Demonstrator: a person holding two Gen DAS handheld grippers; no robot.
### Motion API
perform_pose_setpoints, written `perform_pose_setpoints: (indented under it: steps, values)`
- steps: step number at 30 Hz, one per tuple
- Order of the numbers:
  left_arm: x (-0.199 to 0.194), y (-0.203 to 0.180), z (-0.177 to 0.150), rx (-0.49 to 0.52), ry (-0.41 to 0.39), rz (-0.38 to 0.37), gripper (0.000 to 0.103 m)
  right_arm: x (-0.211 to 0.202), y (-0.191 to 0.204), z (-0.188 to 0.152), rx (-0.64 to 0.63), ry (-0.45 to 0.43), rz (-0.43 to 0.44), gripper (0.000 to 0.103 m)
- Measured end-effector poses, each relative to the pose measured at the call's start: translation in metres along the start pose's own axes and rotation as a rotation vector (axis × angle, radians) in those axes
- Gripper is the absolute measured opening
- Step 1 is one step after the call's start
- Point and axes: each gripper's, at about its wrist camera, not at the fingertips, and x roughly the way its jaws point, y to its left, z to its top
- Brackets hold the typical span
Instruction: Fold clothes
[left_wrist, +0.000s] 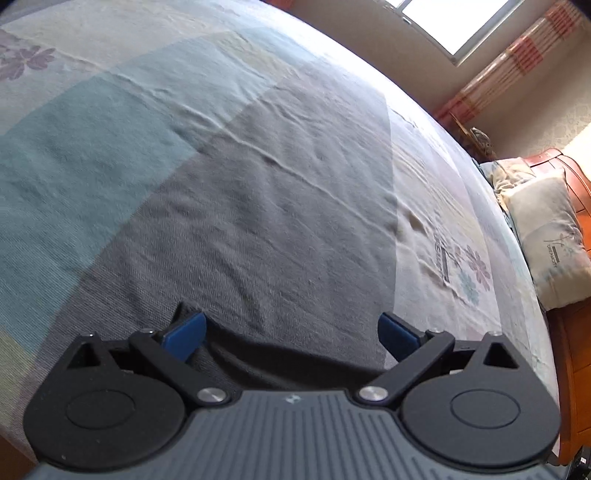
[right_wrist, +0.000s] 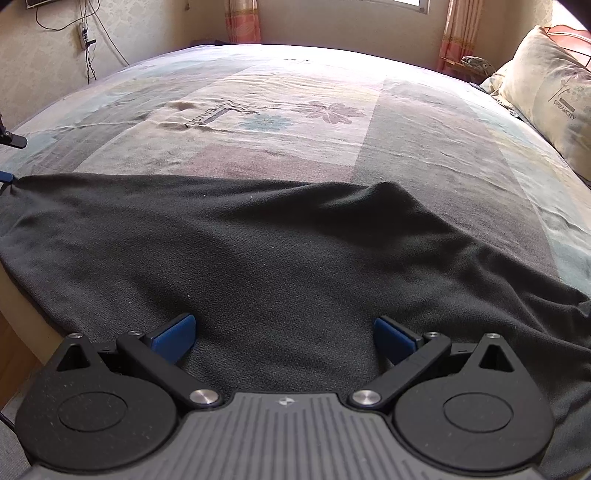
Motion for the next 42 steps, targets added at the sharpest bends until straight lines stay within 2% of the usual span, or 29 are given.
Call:
perform_pose_setpoints:
  steps: [2,6,8,9,12,14,19,22,23,25,27,30,36,39,42]
  values:
    - [-0.007,-0.015,-0.004,0.053,0.014,-0.057,0.099,0.000,0.000,0.000,0.001,-0.003,-0.001,0.103]
    - [0.007,-0.033,-0.022,0.134,0.091,-0.080,0.099,0.000,0.000,-0.001,0.003,-0.006,-0.002,0.103]
    - [0.020,-0.031,-0.027,0.146,0.125,-0.006,0.099,0.000,0.000,0.000,0.003,-0.002,-0.001,0.103]
    - [0.024,-0.027,-0.027,0.156,0.130,0.056,0.099,-0.001,-0.001,0.001,0.002,0.002,0.000,0.103]
    - [0.012,-0.013,-0.023,0.120,0.097,0.120,0.098,-0.001,-0.001,0.003,0.001,0.022,-0.001,0.103]
    - [0.000,-0.015,-0.022,0.102,0.093,0.099,0.098,-0.002,-0.001,0.006,0.003,0.042,-0.003,0.103]
    - [-0.008,-0.044,-0.049,0.187,0.158,-0.016,0.099,-0.007,0.001,0.010,0.017,0.067,-0.002,0.103]
    - [0.000,-0.047,-0.075,0.227,0.198,0.039,0.099,-0.018,0.000,0.011,0.034,0.047,0.021,0.103]
    - [0.001,-0.043,-0.081,0.226,0.206,0.081,0.099,-0.023,-0.001,0.011,0.038,0.036,0.020,0.103]
    - [-0.008,-0.038,-0.088,0.244,0.176,0.117,0.099,-0.034,-0.005,0.011,0.040,0.014,0.003,0.103]
    - [-0.016,-0.044,-0.087,0.262,0.171,0.191,0.099,-0.044,-0.013,0.007,0.044,0.000,-0.025,0.103]
    - [-0.025,-0.071,-0.092,0.354,0.138,0.164,0.099,-0.049,-0.027,0.000,0.063,0.002,-0.062,0.103]
    - [0.009,-0.142,-0.121,0.497,0.103,0.114,0.099,-0.038,-0.044,-0.017,0.069,-0.022,-0.101,0.103]
    - [0.032,-0.163,-0.143,0.553,0.131,0.144,0.099,-0.029,-0.053,-0.028,0.108,0.003,-0.087,0.103]
    - [0.041,-0.175,-0.164,0.616,0.137,0.195,0.100,-0.032,-0.056,-0.040,0.101,-0.023,-0.073,0.103]
